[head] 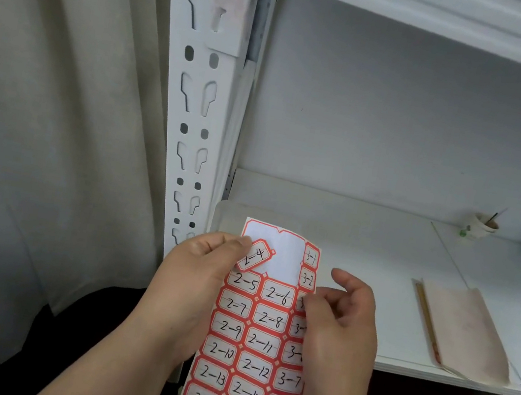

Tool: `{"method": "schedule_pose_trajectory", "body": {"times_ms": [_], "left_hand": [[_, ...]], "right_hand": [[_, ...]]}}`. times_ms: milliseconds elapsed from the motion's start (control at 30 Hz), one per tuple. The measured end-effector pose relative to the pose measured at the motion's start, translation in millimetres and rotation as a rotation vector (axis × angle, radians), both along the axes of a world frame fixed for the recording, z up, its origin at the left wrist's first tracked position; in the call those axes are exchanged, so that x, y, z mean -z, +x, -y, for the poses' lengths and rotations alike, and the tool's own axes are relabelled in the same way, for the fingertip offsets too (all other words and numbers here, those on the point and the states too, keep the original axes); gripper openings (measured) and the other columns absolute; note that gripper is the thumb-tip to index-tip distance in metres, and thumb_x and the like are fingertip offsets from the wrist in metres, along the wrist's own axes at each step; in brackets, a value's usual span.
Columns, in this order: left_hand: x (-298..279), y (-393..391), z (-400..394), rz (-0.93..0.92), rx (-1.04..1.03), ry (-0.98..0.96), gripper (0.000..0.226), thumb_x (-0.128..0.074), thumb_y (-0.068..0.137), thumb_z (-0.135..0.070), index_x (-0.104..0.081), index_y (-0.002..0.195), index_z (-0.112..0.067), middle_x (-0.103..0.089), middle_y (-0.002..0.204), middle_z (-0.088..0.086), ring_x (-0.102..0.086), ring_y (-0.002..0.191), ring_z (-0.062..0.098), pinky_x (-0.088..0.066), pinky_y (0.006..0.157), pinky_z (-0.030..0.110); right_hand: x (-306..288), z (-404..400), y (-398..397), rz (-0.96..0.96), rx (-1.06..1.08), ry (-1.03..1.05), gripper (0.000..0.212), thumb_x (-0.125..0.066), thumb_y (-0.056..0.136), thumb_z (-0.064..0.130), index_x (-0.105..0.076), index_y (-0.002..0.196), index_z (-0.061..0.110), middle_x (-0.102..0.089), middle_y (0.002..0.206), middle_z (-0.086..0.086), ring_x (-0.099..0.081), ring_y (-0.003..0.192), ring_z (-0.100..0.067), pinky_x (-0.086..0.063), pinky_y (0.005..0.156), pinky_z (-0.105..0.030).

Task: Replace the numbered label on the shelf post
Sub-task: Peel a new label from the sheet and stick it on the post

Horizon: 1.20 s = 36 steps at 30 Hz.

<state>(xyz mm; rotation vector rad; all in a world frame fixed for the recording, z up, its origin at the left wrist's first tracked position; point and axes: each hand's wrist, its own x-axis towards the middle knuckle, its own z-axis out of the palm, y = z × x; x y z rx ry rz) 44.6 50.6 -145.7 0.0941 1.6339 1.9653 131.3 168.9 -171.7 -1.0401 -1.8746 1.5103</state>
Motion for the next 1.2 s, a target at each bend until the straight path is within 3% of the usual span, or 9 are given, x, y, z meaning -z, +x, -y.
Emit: {"method": "schedule_pose_trajectory", "body": {"times_ms": [200, 367, 567, 800, 1033, 1100, 1200], "left_hand": [[3.0, -9.8, -14.7, -0.003, -0.035, -0.017, 0.023, -0.056, 0.097, -0.028, -0.069, 0.099, -0.009, -0.077, 0.092, 0.009, -0.075, 0.086, 0.03, -0.059, 0.083, 0.049], [11.6, -17.5, -29.6, 0.011, -0.181, 0.059, 0.019, -0.06, 0.095, -0.018, -0.074, 0.084, -0.013, -0.074, 0.101, 0.007, -0.067, 0.106, 0.023, -0.057, 0.089, 0.044], [21.2, -20.7, -50.5, 0.01, -0.142, 0.019, 0.02, -0.06, 0.095, -0.025, -0.072, 0.082, -0.017, -0.074, 0.091, 0.004, -0.07, 0.098, 0.02, -0.059, 0.084, 0.042], [42.4, -25.3, -75.4, -0.019, 0.023, -0.139, 0.019, -0.064, 0.092, -0.031, -0.073, 0.086, -0.016, -0.074, 0.093, -0.001, -0.071, 0.092, 0.014, -0.058, 0.087, 0.039], [65.7, -32.9, -85.4, -0.003, 0.05, -0.258, 0.011, -0.066, 0.091, -0.019, -0.07, 0.084, -0.011, -0.073, 0.096, 0.0, -0.069, 0.096, 0.019, -0.058, 0.088, 0.039], [69.7, -34.7, -86.5, -0.007, 0.054, -0.286, 0.012, -0.063, 0.093, -0.019, -0.071, 0.085, -0.014, -0.073, 0.096, 0.0, -0.069, 0.095, 0.016, -0.057, 0.089, 0.039], [74.0, -36.6, -87.5, -0.01, 0.051, -0.304, 0.013, -0.062, 0.094, -0.021, -0.072, 0.086, -0.017, -0.074, 0.093, -0.002, -0.07, 0.093, 0.013, -0.058, 0.088, 0.038]], "right_hand": [[-0.7, -23.4, 3.6, -0.013, 0.033, -0.093, 0.028, -0.059, 0.092, 0.009, -0.051, 0.109, 0.03, -0.067, 0.089, 0.004, -0.069, 0.074, -0.01, -0.051, 0.054, -0.023], [-9.3, -58.4, 4.6, -0.048, 0.223, 0.031, 0.022, -0.057, 0.093, 0.014, -0.053, 0.094, 0.035, -0.067, 0.095, 0.006, -0.069, 0.084, -0.015, -0.057, 0.07, -0.039], [-14.4, -103.2, -1.3, -0.026, 0.355, 0.226, 0.016, -0.051, 0.098, 0.019, -0.047, 0.109, 0.03, -0.059, 0.106, 0.005, -0.062, 0.09, -0.018, -0.047, 0.061, -0.024], [16.9, -141.1, -28.4, 0.204, 0.269, 0.345, 0.031, -0.041, 0.098, 0.008, -0.054, 0.124, 0.019, -0.065, 0.111, -0.003, -0.058, 0.083, -0.016, -0.038, 0.053, -0.018], [55.9, -167.4, -62.2, 0.37, 0.147, 0.228, 0.036, -0.044, 0.097, 0.01, -0.053, 0.132, 0.015, -0.07, 0.11, -0.008, -0.069, 0.086, -0.025, -0.055, 0.063, -0.029], [66.9, -170.6, -71.0, 0.437, 0.104, 0.203, 0.042, -0.04, 0.097, 0.005, -0.049, 0.137, 0.012, -0.068, 0.118, -0.011, -0.069, 0.093, -0.028, -0.055, 0.068, -0.031], [88.1, -168.8, -79.3, 0.573, -0.021, 0.201, 0.052, -0.038, 0.094, 0.001, -0.037, 0.146, 0.008, -0.052, 0.141, -0.014, -0.056, 0.121, -0.031, -0.046, 0.085, -0.03]]}}
